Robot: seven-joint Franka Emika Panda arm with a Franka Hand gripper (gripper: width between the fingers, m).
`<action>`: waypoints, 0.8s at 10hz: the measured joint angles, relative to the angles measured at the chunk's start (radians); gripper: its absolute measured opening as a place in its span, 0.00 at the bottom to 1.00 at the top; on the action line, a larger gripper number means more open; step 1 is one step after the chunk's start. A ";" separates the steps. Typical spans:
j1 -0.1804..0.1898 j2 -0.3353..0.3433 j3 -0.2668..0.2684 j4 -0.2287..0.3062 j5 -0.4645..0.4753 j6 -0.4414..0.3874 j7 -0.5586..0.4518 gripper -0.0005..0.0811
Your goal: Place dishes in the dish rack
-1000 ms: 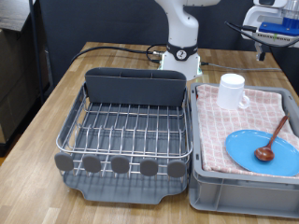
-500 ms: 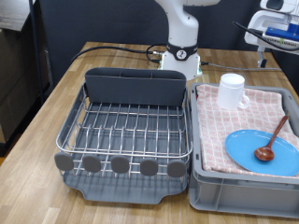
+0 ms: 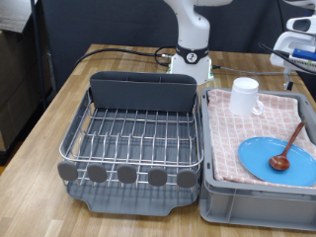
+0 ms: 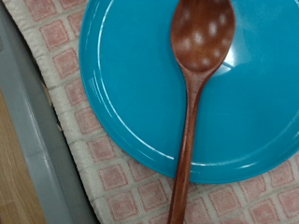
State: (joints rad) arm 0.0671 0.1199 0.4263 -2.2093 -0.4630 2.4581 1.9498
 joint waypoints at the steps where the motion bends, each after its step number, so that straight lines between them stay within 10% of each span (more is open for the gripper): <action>1: 0.002 0.037 -0.002 0.017 -0.023 0.013 0.019 0.99; 8: 0.040 0.205 -0.052 0.071 -0.195 0.063 0.194 0.99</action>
State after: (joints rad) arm 0.1072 0.3245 0.3743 -2.1382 -0.6576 2.5214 2.1442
